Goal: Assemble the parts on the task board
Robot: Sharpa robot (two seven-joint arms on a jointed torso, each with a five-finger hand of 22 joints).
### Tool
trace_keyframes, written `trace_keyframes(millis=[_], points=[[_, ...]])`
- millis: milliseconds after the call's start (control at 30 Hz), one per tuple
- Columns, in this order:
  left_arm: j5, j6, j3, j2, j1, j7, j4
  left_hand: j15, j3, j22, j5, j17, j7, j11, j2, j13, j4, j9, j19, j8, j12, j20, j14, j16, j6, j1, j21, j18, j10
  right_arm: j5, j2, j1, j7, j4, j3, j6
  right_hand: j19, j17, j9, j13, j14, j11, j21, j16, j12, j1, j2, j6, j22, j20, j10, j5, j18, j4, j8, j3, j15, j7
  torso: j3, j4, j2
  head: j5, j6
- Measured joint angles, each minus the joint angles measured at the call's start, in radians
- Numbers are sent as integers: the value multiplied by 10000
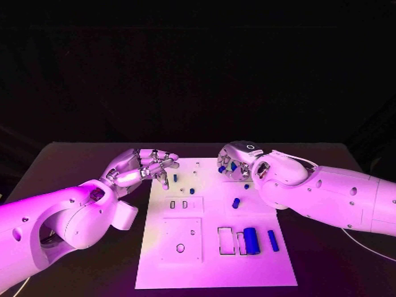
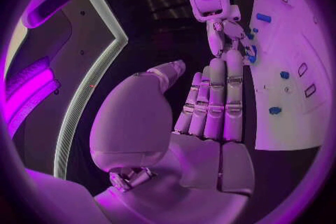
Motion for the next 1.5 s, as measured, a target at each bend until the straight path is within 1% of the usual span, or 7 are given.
trace_keyframes(millis=[200,300,533,867,1000,1233,1500], points=[[7,25,0,33,0,2,-11,0,0,-1,0,0,0,0,0,-1,0,-1,0,0,0,0,0,0,0,0,0,0,0,-59,549,42,-167,-221,19,-540,-1,-1,3,0,0,0,0,0,0,2,-3,-1,8,1,0,0,0,-1,-3,-1,0,0,-6,22,15,-7,17],[7,32,0,60,1,3,-19,1,0,-1,0,-1,0,0,0,-1,0,-1,0,0,0,0,0,0,0,0,0,-1,0,-76,779,54,-240,-374,22,-678,-1,-6,20,0,0,0,0,0,-1,2,-4,-1,8,1,0,0,1,-1,-4,-1,1,0,-12,27,21,-2,31],[10,40,0,105,5,4,-95,1,28,16,0,-1,0,0,0,-2,-28,11,-35,0,0,35,0,0,0,0,46,-1,0,-80,1407,59,-346,-985,22,-885,-1,-13,22,0,0,-1,0,-1,-22,13,-17,-2,7,2,0,0,1,-29,-6,26,1,0,-13,26,37,26,58],[15,41,3,117,62,12,-306,1,28,26,0,0,0,0,0,-2,-28,11,-35,0,0,35,1,0,0,0,46,0,0,-71,1982,41,-388,-1752,20,-934,-2,-13,36,0,0,-1,0,-1,-64,10,-16,-34,6,3,-1,-3,2,-70,-7,65,1,31,-9,35,40,86,67],[20,31,7,113,100,26,-382,100,70,67,0,-131,58,59,0,-3,-70,50,-531,-63,-53,121,-495,-276,-58,0,86,-1,-59,-65,2146,28,-391,-2023,18,-925,-2,-33,39,0,0,-1,-1,-2,-77,-12,-32,-65,5,3,-1,-9,1,-83,-7,56,1,61,-9,28,44,125,59],[33,12,19,105,153,65,-540,246,111,-106,0,-516,126,178,0,2,-112,98,-1001,-102,-53,286,-891,-945,-129,0,-188,-2,-180,-46,2260,3,-387,-2174,9,-866,-2,-39,45,1,-1,-1,-1,-3,-100,-76,-16,-67,5,3,-1,-10,1,-83,-16,55,1,62,-12,15,46,162,23],[91,-42,33,102,224,114,-753,247,111,-138,0,-561,127,179,0,7,-112,106,-1037,-102,-53,250,-890,-1007,-129,0,-188,-1,-179,-9,2326,-17,-355,-2215,-5,-683,-2,-39,45,55,-1,-1,-1,-4,-138,-76,-16,-68,3,3,-1,-29,1,-83,-26,55,1,63,-7,6,46,177,30]])
